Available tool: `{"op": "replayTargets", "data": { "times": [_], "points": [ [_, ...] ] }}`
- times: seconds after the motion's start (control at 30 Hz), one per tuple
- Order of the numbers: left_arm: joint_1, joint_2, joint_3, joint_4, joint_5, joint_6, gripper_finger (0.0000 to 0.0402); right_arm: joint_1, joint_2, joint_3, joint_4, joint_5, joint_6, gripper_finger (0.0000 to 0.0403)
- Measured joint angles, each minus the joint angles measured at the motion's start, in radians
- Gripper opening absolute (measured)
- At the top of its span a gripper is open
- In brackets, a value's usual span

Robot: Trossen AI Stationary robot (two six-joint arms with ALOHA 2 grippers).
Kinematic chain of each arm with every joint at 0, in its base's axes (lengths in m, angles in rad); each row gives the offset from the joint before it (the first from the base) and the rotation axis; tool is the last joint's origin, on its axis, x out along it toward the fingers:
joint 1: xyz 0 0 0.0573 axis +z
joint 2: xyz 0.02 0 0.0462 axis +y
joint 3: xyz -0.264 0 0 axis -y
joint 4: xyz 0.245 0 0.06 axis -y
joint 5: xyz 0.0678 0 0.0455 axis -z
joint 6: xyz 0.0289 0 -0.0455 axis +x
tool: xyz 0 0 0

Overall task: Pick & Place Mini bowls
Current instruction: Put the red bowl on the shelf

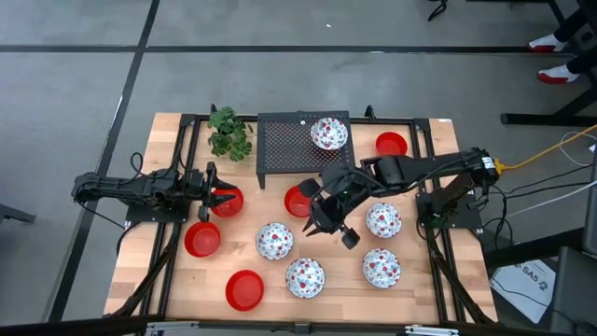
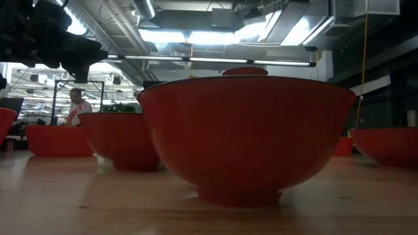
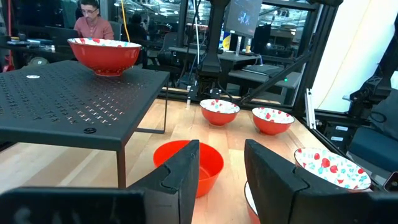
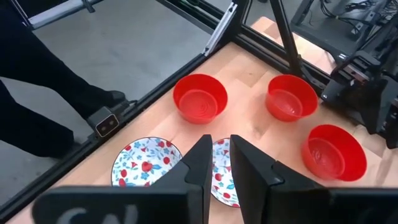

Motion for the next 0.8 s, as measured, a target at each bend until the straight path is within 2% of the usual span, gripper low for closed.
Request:
{"op": "replayTargets", "data": {
  "times": [0.2, 0.57, 0.8],
  "points": [
    [0.000, 0.000, 0.000, 0.000, 0.000, 0.000, 0.0123, 0.000, 0.000, 0.000, 0.009, 0.007, 0.038, 0.0070],
    [0.000, 0.000, 0.000, 0.000, 0.000, 0.000, 0.0123, 0.022, 0.001, 0.000, 0.095, 0.008, 0.054, 0.0183],
    [0.000, 0.000, 0.000, 0.000, 0.000, 0.000, 0.0123, 0.026, 0.001, 0.000, 0.088, 0.008, 0.068, 0.0206]
  ]
}}
